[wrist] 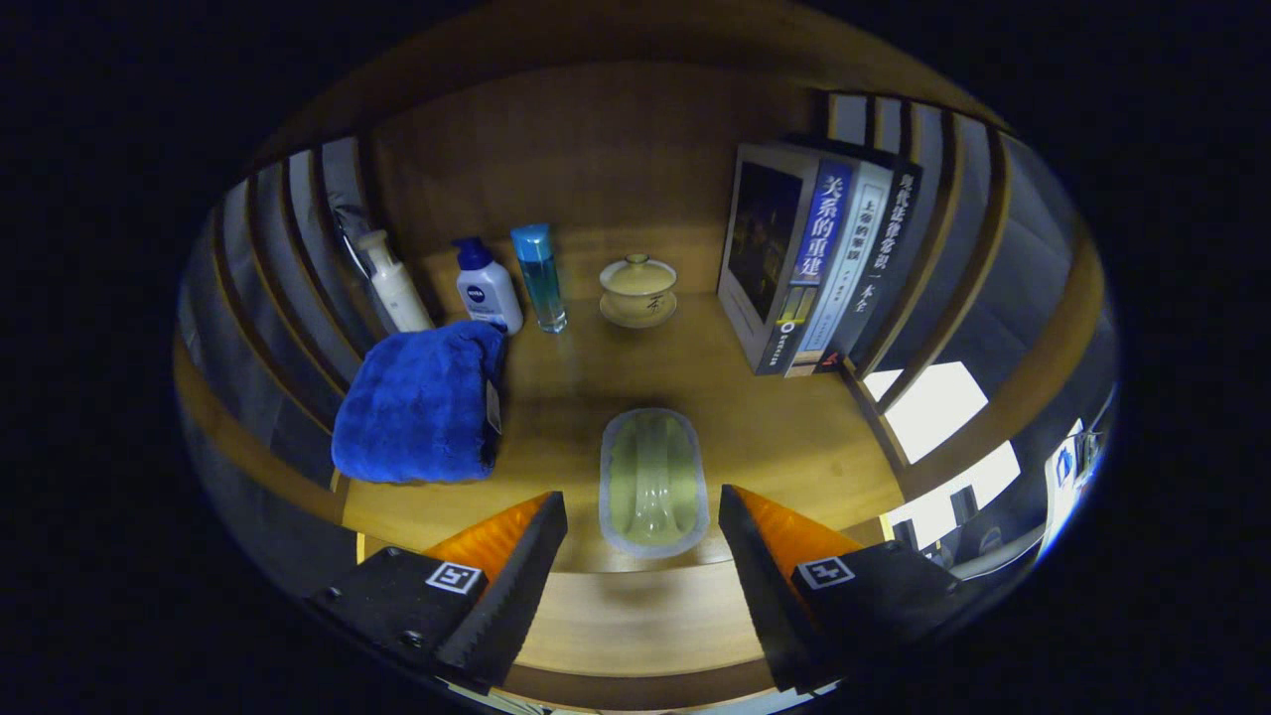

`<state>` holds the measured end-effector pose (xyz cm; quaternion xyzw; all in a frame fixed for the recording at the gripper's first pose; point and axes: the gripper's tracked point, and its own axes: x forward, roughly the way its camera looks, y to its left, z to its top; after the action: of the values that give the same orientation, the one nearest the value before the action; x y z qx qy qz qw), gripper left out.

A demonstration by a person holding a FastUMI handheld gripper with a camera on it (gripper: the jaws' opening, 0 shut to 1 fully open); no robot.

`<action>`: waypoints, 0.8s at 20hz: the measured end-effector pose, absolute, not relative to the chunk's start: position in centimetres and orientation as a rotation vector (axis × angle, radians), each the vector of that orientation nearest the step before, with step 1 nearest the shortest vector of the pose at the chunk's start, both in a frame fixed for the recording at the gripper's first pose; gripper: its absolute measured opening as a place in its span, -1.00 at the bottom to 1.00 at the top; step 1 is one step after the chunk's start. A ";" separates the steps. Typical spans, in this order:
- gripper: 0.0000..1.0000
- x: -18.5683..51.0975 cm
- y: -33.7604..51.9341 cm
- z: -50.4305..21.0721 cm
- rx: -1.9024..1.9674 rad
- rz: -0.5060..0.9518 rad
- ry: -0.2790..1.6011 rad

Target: Pull open the drawer, take out the items inside it, and place them on the countertop above the cabinet.

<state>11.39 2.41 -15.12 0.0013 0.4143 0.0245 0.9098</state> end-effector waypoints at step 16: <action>0.95 -4.3 -0.5 -13.9 0.064 0.069 0.566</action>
<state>-4.31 -0.53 -13.89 0.0315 0.2790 0.0342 0.9592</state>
